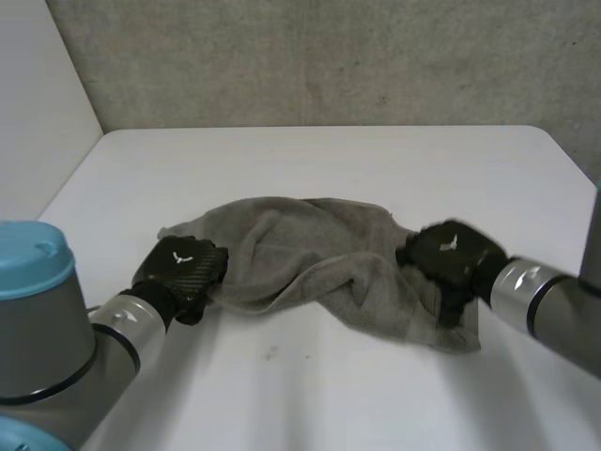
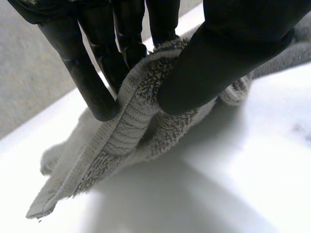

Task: Fold the laundry

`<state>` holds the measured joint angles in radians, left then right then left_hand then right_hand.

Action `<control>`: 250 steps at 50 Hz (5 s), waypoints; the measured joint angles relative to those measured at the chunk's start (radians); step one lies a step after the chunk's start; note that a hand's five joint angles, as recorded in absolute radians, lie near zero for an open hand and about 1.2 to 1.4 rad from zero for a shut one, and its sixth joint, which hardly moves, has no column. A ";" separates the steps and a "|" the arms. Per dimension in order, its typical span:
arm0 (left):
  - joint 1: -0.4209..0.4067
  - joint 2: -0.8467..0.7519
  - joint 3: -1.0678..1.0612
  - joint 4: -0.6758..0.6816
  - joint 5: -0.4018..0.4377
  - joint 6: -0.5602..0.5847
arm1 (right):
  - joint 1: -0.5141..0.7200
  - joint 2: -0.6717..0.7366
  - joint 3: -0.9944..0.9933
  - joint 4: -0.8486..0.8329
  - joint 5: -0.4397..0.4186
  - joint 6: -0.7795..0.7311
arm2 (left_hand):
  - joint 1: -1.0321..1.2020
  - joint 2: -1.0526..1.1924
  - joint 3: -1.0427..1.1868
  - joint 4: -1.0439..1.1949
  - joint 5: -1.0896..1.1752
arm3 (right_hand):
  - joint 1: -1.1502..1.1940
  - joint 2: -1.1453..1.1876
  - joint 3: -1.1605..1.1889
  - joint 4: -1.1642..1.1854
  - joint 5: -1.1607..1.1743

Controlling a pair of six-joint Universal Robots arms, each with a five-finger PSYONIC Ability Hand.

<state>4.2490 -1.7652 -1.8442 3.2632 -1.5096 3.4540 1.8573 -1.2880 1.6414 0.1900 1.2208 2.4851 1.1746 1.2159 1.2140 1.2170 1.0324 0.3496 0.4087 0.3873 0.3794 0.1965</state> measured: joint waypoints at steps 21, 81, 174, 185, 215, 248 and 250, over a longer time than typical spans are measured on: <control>-0.013 0.314 -0.018 -0.017 0.000 0.002 | 0.093 0.407 -0.582 0.172 -0.001 0.449 | 0.000 0.000 0.000 0.000 0.000 | 0.000 0.000 0.002 0.003 0.012; 0.079 -0.329 0.907 0.094 -0.025 0.320 | 0.097 0.211 -0.780 -0.167 0.291 -0.138 | 0.000 0.001 0.002 0.000 0.000 | 0.615 0.762 0.795 0.811 0.783; 0.115 -0.174 0.034 0.288 -0.049 0.316 | -0.196 0.222 -0.167 -0.165 -0.052 0.081 | 0.014 0.001 0.002 0.000 0.006 | 0.077 0.075 0.088 0.092 0.105; 0.113 -0.153 0.033 0.276 -0.050 0.316 | -0.172 0.301 -0.307 -0.023 -0.280 -0.097 | 0.014 0.001 0.002 0.000 0.006 | 0.077 0.075 0.088 0.091 0.098; 0.121 0.100 0.124 0.258 -0.052 0.308 | -0.165 -0.013 -0.456 0.041 -0.173 0.061 | 0.014 0.001 0.002 0.000 0.006 | 0.607 0.766 0.790 0.809 0.774; 0.137 -0.283 0.720 -0.421 -0.032 0.316 | 0.033 0.264 -0.690 0.340 0.196 -0.242 | 0.019 0.001 0.002 0.000 0.006 | 0.607 0.766 0.800 0.810 0.785; 0.137 -0.308 0.764 -0.409 -0.031 0.315 | 0.036 0.286 -0.727 0.310 0.209 -0.230 | 0.019 0.001 0.002 0.000 0.006 | 0.607 0.766 0.800 0.810 0.785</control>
<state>4.3863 -2.0730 -1.0797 2.8543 -1.5407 3.7693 1.8937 -1.0020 0.9147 0.4996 1.4302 2.2548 1.1939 1.2172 1.2156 1.2175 1.0383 0.9566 1.1743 1.1876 1.1893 0.9815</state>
